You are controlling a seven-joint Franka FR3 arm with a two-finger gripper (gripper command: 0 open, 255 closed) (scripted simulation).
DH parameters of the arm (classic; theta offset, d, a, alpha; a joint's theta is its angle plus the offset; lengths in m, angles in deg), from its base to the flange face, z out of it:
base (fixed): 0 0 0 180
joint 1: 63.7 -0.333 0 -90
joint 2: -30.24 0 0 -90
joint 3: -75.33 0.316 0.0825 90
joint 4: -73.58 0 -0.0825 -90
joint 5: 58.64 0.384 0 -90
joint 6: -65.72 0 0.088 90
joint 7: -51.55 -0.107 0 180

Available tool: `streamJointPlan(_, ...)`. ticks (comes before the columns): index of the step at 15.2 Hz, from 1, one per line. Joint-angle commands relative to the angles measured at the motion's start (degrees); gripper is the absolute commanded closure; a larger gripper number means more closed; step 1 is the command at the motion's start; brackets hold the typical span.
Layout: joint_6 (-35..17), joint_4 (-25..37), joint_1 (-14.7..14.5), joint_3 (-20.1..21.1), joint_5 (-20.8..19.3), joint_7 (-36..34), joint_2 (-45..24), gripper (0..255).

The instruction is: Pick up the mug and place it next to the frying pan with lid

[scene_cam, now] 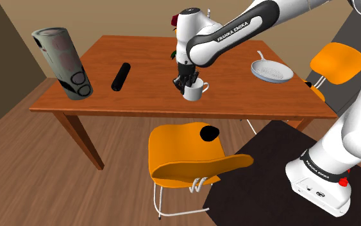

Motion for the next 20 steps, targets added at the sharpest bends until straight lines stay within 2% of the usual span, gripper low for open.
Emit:
streamJointPlan(1, 0.00, 0.00, 0.00, 0.00, 0.00, 0.00, 0.00, 255)
streamJointPlan(8, -0.01, 0.00, 0.00, 0.00, 0.00, -0.01, -0.01, 255)
streamJointPlan(20, 8.05, 3.95, 0.34, 0.56, 2.05, 1.82, 4.34, 255)
